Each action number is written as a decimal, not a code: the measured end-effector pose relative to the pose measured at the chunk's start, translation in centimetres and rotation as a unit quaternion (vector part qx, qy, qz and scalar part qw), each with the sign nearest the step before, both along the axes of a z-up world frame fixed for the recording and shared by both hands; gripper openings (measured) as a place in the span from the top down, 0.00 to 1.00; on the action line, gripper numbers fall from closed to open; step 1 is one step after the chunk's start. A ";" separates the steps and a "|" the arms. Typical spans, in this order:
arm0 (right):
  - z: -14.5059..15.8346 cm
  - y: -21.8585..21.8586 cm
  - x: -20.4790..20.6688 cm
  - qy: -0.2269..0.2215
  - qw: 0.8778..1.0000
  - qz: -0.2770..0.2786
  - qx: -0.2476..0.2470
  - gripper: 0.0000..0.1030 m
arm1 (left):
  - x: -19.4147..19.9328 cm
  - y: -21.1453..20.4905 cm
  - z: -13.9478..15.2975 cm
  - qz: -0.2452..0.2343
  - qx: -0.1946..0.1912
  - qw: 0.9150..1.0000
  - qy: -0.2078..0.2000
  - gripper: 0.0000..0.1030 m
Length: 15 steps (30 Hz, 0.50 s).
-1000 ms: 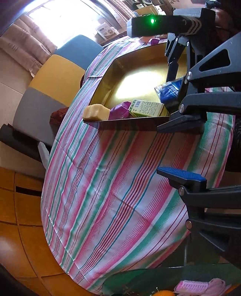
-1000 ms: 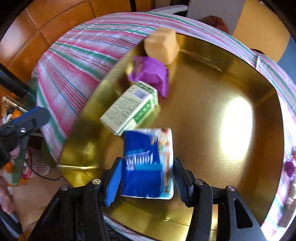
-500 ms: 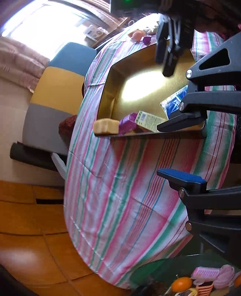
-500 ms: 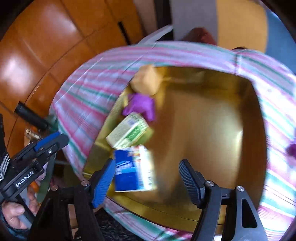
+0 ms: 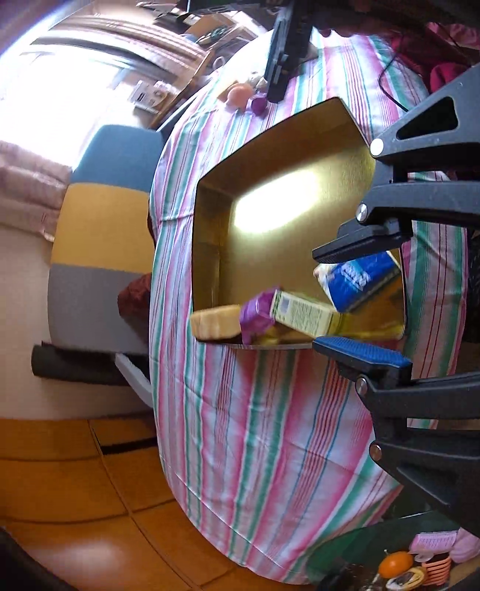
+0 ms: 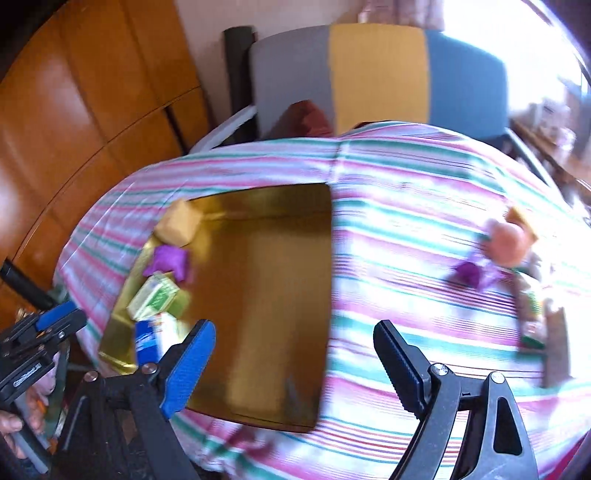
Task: Organize objects
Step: 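Move both tools back toward the remaining items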
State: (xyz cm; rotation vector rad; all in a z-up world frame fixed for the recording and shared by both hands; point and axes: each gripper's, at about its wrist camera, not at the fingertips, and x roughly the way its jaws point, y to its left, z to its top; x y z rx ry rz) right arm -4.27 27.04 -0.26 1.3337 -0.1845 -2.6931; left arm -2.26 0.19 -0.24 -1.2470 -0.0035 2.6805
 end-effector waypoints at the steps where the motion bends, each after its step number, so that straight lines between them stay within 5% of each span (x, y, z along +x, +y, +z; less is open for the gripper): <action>1: 0.1 1.0 0.1 0.002 1.000 -0.011 0.002 0.14 | 0.1 0.4 0.1 -0.007 0.000 1.000 0.001 0.60; 9: 1.5 9.8 1.1 0.027 0.993 -0.109 0.026 0.14 | -0.1 4.2 0.7 -0.046 -0.012 0.999 -0.001 0.60; 15: 2.2 17.7 1.8 0.070 0.973 -0.213 0.051 0.12 | -0.4 7.4 1.0 -0.082 -0.022 0.996 -0.002 0.60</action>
